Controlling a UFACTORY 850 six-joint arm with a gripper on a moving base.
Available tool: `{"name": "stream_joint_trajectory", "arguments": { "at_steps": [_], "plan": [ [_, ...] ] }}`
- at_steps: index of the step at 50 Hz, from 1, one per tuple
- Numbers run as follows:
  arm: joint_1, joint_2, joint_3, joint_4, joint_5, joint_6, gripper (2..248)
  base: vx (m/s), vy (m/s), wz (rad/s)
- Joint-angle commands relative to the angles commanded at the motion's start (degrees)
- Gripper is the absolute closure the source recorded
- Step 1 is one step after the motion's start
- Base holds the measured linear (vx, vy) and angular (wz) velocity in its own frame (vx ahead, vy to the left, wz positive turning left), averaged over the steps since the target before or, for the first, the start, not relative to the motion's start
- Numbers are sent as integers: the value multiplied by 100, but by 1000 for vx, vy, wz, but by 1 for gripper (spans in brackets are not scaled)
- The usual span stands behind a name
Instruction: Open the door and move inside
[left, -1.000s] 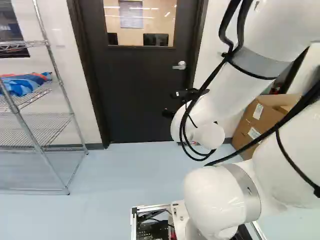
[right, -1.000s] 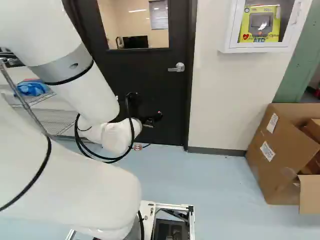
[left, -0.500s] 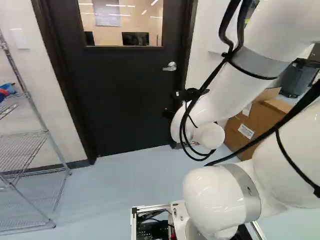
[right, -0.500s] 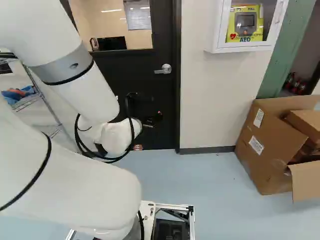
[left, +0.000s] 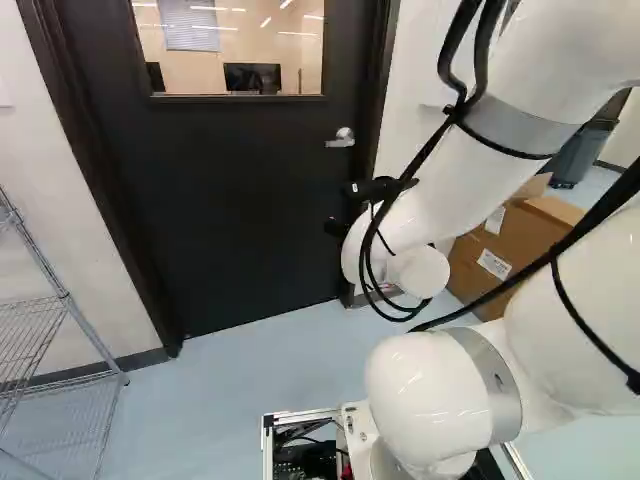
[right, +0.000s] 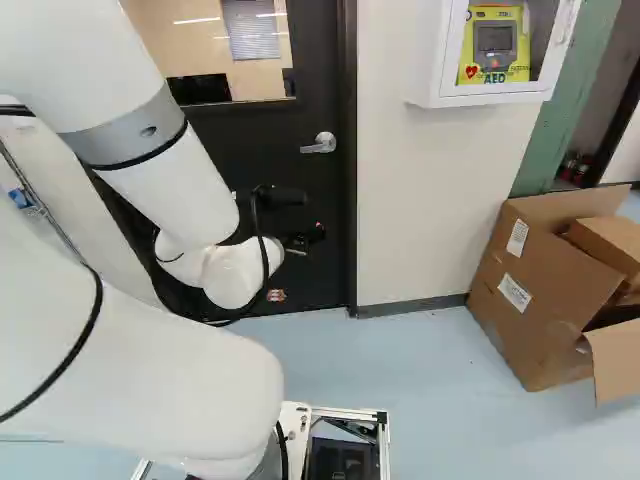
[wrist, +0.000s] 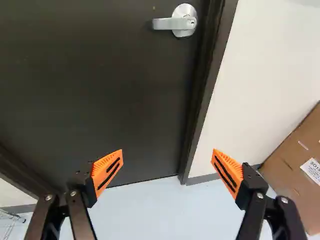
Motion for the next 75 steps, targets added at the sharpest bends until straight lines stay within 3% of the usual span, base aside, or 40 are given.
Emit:
{"name": "stream_joint_trajectory", "arguments": {
  "at_steps": [28, 75],
  "plan": [
    [0, 0, 0, 0, 0, 0, 3, 100, 47, -3],
    [25, -692, -778, 0, 0, 0, 3, 3, 0, -1]
  ]
}}
